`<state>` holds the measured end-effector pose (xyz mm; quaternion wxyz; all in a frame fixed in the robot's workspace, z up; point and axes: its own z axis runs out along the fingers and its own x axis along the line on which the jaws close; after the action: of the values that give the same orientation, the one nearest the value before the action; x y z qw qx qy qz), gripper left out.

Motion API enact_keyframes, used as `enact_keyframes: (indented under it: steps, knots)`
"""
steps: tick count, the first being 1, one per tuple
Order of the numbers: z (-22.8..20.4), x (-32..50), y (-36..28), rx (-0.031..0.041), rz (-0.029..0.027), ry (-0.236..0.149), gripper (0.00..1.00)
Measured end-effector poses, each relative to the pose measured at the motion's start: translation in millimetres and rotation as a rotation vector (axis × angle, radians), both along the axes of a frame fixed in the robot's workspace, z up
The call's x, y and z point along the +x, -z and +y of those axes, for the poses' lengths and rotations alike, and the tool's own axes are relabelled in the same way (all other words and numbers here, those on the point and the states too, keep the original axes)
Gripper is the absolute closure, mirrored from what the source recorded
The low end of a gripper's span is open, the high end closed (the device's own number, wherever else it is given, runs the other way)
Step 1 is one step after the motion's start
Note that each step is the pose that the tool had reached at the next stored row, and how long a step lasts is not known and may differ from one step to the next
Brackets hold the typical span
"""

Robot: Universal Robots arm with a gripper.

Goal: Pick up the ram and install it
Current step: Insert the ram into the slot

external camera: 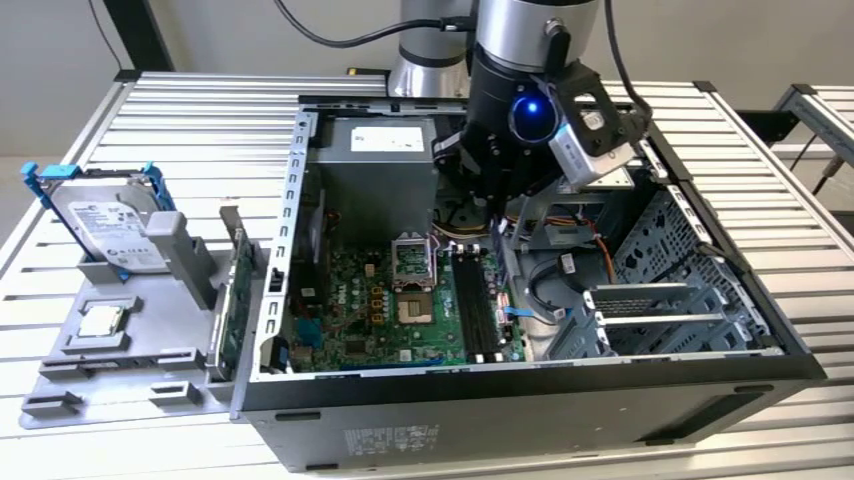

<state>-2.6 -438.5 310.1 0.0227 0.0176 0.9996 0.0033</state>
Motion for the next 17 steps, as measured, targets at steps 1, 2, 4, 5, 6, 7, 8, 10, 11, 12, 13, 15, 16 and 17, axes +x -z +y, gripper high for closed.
enact_keyframes:
  steps: [1,2,4,5,6,7,8,10,11,12,13,15,16,17]
  knots:
    - [0.0,0.0,1.7,0.0001,-0.0001,0.000,1.00]
    - [0.0,0.0,2.6,0.0000,0.0000,0.000,1.00]
    - [0.0,0.0,2.9,-0.0002,0.0000,0.000,1.00]
    - [0.0,0.0,4.1,0.0000,-0.0001,0.000,1.00]
    - [0.0,0.0,5.7,-0.0001,-0.0001,0.000,1.00]
    - [0.0,0.0,7.5,-0.0002,0.0000,0.000,1.00]
    - [0.0,0.1,9.3,-0.0003,0.0000,0.000,1.00]
    - [0.0,0.2,13.1,-0.0003,0.0000,0.000,1.00]
    - [0.0,0.5,14.9,-0.0003,0.0000,0.000,1.00]
    - [0.0,0.8,16.7,-0.0002,0.0000,0.000,1.00]
    - [0.0,1.4,18.5,-0.0002,0.0000,0.000,1.00]
    - [0.0,3.1,22.1,-0.0002,0.0001,0.000,1.00]
    - [0.0,4.0,23.9,-0.0002,0.0000,0.000,1.00]
    - [0.0,4.9,25.7,-0.0003,0.0000,0.000,1.00]
